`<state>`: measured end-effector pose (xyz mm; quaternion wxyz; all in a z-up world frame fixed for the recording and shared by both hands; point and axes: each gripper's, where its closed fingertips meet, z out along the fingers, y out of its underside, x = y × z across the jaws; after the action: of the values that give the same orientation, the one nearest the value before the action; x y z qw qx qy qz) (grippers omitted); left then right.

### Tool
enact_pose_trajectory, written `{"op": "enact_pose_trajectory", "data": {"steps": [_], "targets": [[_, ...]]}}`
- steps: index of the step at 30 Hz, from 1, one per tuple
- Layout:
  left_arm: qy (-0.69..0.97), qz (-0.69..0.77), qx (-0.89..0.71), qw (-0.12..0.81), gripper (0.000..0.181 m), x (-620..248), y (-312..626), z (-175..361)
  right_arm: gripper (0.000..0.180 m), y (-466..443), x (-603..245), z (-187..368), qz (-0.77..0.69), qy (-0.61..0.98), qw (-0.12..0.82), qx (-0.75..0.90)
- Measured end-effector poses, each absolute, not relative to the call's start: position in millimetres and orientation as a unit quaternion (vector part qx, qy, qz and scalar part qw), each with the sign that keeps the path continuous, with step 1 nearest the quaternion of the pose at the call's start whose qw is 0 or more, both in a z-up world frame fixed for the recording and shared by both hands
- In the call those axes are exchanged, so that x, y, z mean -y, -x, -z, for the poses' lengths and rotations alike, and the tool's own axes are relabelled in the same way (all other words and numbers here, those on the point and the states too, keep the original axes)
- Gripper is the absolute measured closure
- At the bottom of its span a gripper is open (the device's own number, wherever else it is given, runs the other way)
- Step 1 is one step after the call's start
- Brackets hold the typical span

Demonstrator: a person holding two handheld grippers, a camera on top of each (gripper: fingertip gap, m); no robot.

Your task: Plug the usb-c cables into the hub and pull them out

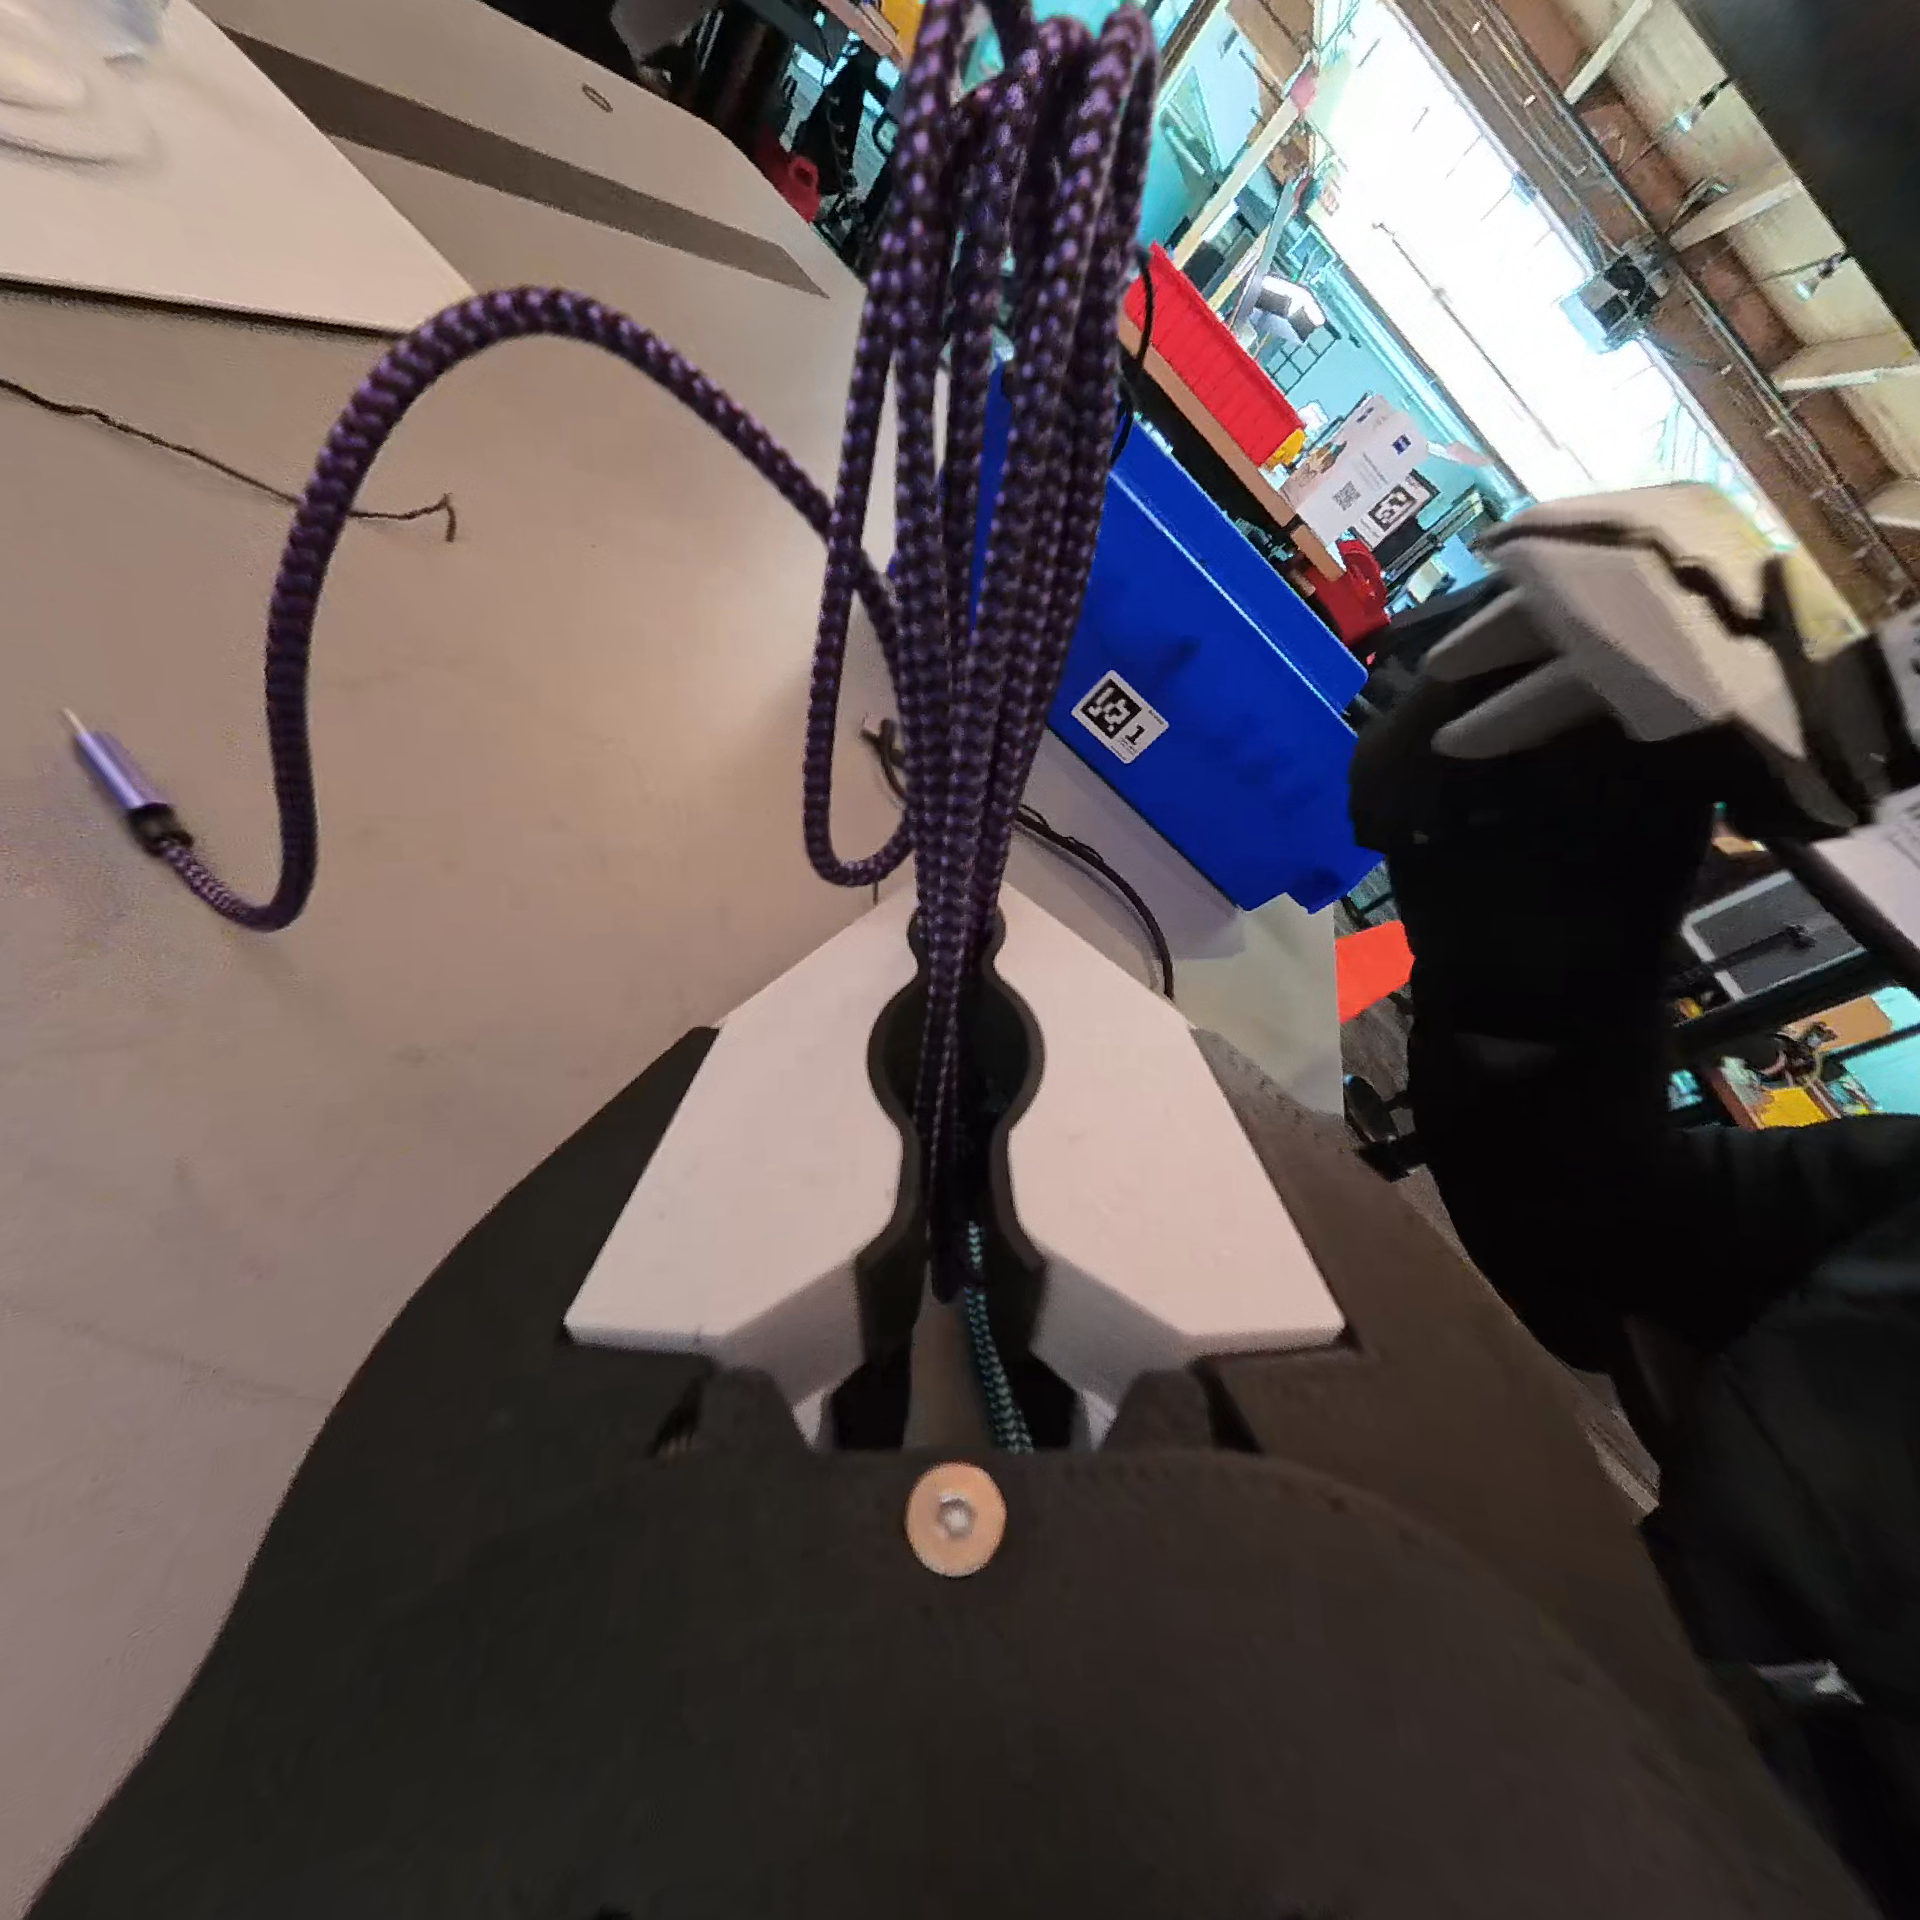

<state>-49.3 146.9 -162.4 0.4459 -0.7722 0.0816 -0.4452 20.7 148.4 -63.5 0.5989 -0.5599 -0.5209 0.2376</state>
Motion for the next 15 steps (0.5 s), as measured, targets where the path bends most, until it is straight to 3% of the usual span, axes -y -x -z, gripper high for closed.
{"op": "enact_pose_trajectory", "data": {"steps": [8,9,12,15], "targets": [[0.766,0.443,-0.098,0.456,0.181,-145,50,160,0.180,-17,-154,166,-0.272,0.679,0.402,0.551],[0.767,0.440,-0.099,0.456,0.181,-145,50,161,0.176,-17,-154,177,-0.271,0.688,0.389,0.549],[0.777,0.427,-0.116,0.449,0.181,-142,47,164,0.134,-20,-161,194,-0.249,0.713,0.366,0.543],[0.784,0.405,-0.131,0.451,0.181,-141,44,166,0.132,-20,-164,179,-0.252,0.704,0.389,0.537]]}}
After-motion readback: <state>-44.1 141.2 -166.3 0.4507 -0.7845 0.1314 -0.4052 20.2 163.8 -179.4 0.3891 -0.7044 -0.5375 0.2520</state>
